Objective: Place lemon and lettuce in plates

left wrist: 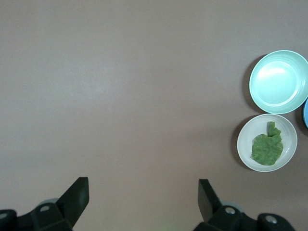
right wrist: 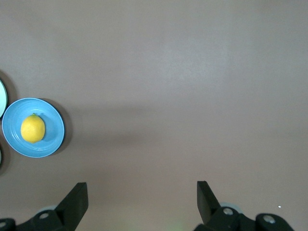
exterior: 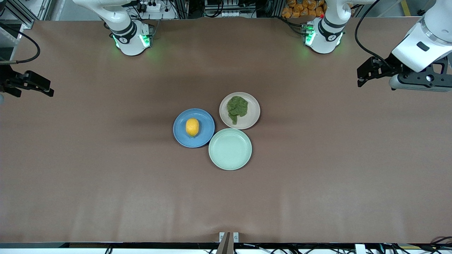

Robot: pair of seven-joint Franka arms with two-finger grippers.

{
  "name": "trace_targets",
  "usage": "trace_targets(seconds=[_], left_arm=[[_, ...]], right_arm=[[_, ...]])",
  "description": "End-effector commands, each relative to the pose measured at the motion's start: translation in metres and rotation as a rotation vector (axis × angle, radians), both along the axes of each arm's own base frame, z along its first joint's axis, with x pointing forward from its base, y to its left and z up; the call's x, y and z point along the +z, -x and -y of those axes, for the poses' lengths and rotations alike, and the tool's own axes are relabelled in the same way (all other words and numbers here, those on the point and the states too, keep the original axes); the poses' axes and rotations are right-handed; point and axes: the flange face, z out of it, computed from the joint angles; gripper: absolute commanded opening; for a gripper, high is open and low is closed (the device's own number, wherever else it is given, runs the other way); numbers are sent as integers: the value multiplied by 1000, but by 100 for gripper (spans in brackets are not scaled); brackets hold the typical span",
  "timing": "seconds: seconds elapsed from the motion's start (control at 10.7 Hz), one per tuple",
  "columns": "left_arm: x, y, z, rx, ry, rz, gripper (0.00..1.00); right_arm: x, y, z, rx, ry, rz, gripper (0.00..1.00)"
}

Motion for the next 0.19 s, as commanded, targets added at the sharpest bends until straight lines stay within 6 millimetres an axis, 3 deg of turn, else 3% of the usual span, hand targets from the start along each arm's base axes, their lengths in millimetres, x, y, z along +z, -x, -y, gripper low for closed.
trace_targets(seconds=[0.0, 0.09], left_arm=[[4, 0, -4, -23, -14, 0, 100], [3, 0, -2, -26, -14, -3, 100]], right_arm=[[5, -2, 2, -12, -3, -2, 100], [5, -2, 3, -12, -3, -1, 100]])
